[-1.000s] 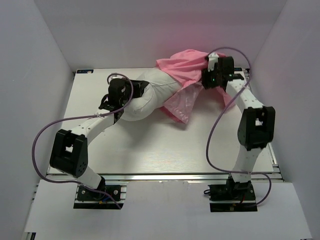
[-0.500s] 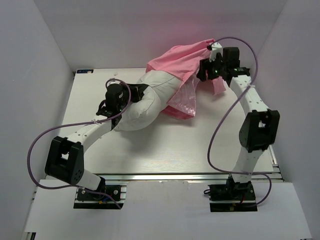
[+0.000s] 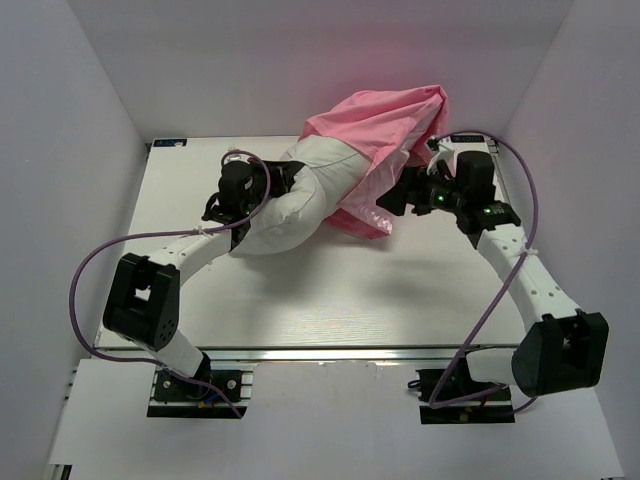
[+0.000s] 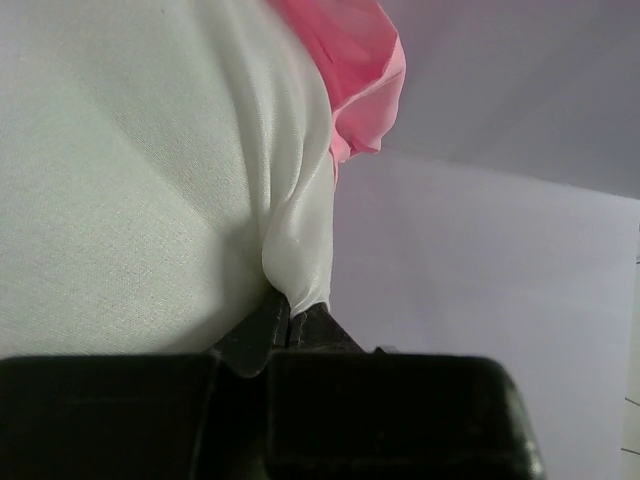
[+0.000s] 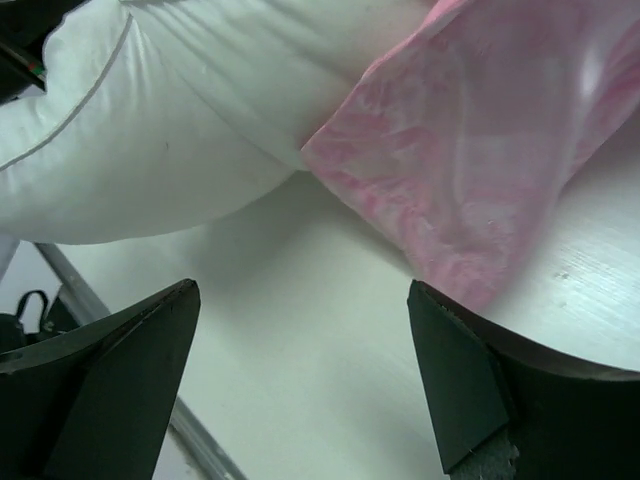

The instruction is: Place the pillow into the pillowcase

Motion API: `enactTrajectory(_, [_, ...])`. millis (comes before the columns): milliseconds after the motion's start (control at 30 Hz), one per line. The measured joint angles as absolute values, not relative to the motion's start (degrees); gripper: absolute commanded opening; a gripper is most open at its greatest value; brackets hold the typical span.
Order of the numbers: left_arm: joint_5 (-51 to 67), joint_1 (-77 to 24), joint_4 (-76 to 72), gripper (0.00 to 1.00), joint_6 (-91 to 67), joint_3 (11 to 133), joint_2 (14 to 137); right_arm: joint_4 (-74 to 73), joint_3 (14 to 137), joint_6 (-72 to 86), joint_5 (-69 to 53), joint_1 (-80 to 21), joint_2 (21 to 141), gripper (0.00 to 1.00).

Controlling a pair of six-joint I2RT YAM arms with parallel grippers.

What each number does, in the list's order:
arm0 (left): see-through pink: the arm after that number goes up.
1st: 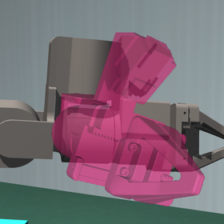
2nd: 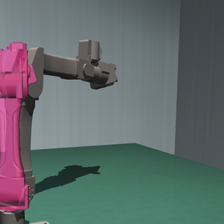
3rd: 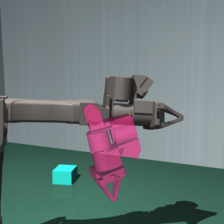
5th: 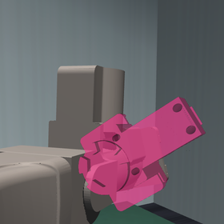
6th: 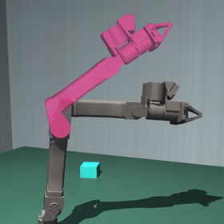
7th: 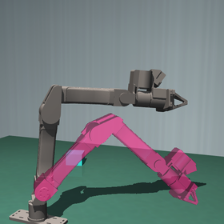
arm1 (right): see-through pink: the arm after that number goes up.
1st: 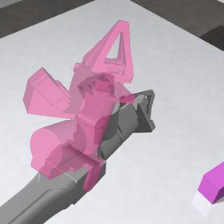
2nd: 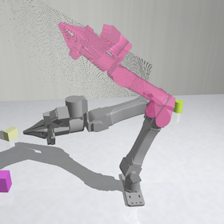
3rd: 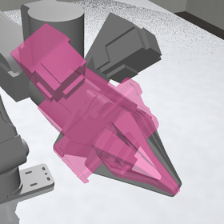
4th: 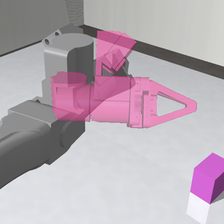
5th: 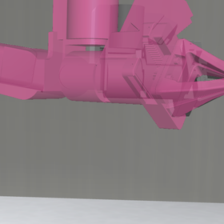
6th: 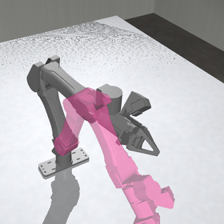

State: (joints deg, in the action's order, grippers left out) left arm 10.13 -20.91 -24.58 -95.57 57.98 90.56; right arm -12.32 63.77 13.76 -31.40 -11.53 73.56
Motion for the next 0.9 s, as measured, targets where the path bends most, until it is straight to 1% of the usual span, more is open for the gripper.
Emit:
enactTrajectory(133, [10.5,-21.0,-25.7,0.0,-95.5,57.5,90.6,-9.1,63.8,19.8,-29.2,-14.1,78.8,0.89])
enactTrajectory(300, [10.7,-21.2,-27.4,0.0,-95.6,56.1,90.5,-7.0,68.4,25.4,-26.5,-15.8,88.2,0.89])
enactTrajectory(533, [11.0,-21.5,-29.2,0.0,-95.8,54.5,90.4,-5.1,73.8,28.2,-18.6,-21.6,92.2,0.89])
enactTrajectory(667, [11.0,-21.5,-30.0,0.0,-95.9,53.8,90.2,-4.4,76.0,28.6,-15.0,-22.6,94.5,0.75])
enactTrajectory(700, [11.0,-21.5,-30.0,0.0,-95.9,53.8,90.2,-4.4,76.1,28.5,-13.7,-22.6,95.0,0.74])
enactTrajectory(833, [11.0,-21.5,-30.1,0.0,-95.9,53.7,90.1,-6.8,75.9,27.3,-10.2,-22.5,95.6,0.63])
enactTrajectory(867, [11.0,-21.5,-30.1,0.0,-95.9,53.7,90.1,-7.2,75.8,26.8,-9.4,-22.4,95.5,0.56])
enactTrajectory(900, [11.0,-21.5,-30.2,0.0,-95.9,53.7,90.1,-7.2,75.5,26.4,-8.9,-22.3,95.5,0.51])
